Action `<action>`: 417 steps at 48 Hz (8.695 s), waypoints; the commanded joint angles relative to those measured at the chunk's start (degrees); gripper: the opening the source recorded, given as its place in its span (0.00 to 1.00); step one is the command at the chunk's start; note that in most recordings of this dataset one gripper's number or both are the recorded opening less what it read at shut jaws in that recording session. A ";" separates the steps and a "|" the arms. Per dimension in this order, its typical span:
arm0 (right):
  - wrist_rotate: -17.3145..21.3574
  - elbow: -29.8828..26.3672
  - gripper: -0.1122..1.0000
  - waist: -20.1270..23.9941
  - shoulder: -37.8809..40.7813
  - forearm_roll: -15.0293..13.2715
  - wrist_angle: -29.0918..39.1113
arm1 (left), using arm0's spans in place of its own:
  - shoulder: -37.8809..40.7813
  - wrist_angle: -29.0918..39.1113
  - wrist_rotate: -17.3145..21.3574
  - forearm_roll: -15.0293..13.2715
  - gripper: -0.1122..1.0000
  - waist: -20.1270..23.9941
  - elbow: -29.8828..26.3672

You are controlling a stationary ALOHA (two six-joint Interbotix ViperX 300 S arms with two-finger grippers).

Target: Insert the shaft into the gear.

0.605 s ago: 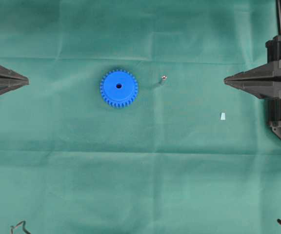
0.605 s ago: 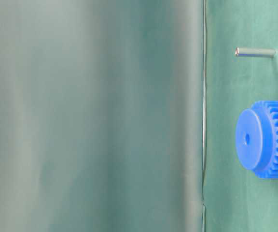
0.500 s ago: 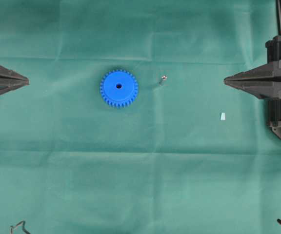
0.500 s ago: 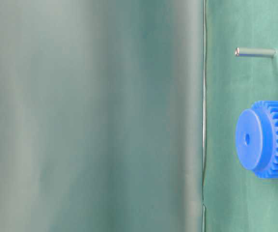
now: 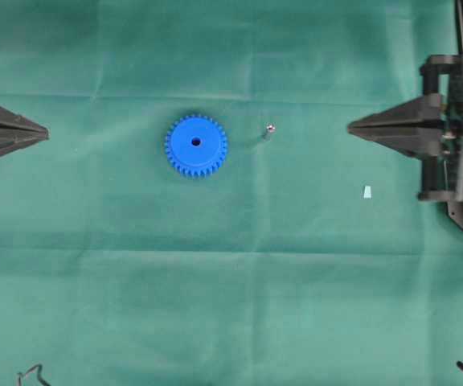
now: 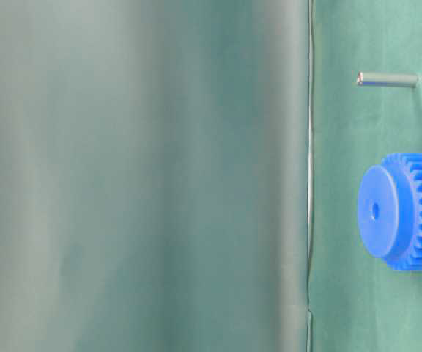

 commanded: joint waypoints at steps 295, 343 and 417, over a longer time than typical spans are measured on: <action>2.29 -34.98 0.95 -4.57 56.43 1.05 9.67 | 0.44 2.02 -0.44 0.18 0.10 0.18 -1.58; 2.20 -17.05 0.93 -4.04 14.33 -0.18 15.64 | 0.09 2.64 -0.44 0.18 0.10 0.18 -1.58; 2.37 -3.60 0.93 -4.04 -1.76 0.18 14.85 | 0.09 2.64 -0.44 0.18 0.10 0.18 -1.58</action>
